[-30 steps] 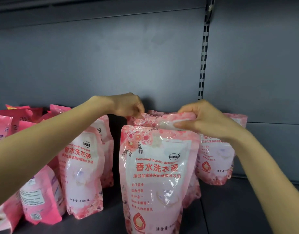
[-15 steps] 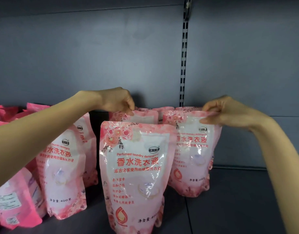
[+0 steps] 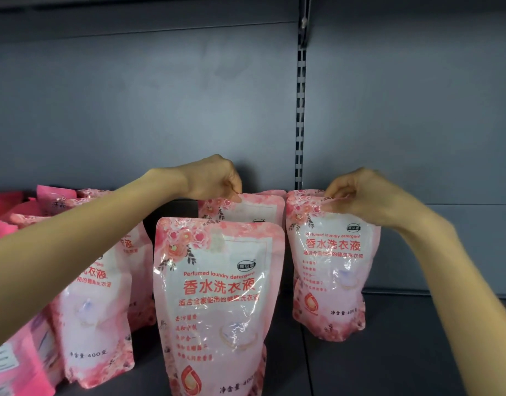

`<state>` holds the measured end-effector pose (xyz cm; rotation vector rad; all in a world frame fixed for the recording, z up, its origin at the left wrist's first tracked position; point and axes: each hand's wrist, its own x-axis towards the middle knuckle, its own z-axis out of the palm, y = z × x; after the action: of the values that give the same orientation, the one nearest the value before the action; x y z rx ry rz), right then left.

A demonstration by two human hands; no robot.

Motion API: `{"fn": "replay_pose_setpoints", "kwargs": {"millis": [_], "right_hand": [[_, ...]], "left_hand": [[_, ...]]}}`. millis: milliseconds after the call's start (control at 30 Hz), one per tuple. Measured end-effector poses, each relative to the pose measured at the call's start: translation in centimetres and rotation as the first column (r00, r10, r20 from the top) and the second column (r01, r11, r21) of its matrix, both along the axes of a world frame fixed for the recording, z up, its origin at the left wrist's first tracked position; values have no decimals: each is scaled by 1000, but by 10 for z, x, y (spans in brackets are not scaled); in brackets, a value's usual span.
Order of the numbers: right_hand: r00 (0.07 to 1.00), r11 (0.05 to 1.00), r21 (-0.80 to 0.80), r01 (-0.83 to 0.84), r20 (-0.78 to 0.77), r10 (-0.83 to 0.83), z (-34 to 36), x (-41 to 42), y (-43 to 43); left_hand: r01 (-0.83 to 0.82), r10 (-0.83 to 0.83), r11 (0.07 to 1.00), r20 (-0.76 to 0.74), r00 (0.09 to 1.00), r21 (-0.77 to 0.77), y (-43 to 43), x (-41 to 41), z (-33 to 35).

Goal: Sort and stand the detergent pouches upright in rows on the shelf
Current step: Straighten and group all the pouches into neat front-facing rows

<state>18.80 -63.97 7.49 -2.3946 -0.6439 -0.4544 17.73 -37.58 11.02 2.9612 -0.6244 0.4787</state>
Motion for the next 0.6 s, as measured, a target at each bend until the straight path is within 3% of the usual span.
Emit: {"fn": "replay_pose_setpoints", "kwargs": {"millis": [433, 600], "right_hand": [[948, 982, 33, 185, 258, -187, -13, 13, 13], [980, 994, 27, 101, 167, -105, -11, 12, 16]], "left_hand": [[-45, 50, 998, 87, 995, -49, -5, 14, -8], [-29, 27, 998, -41, 999, -50, 1, 9, -10]]}}
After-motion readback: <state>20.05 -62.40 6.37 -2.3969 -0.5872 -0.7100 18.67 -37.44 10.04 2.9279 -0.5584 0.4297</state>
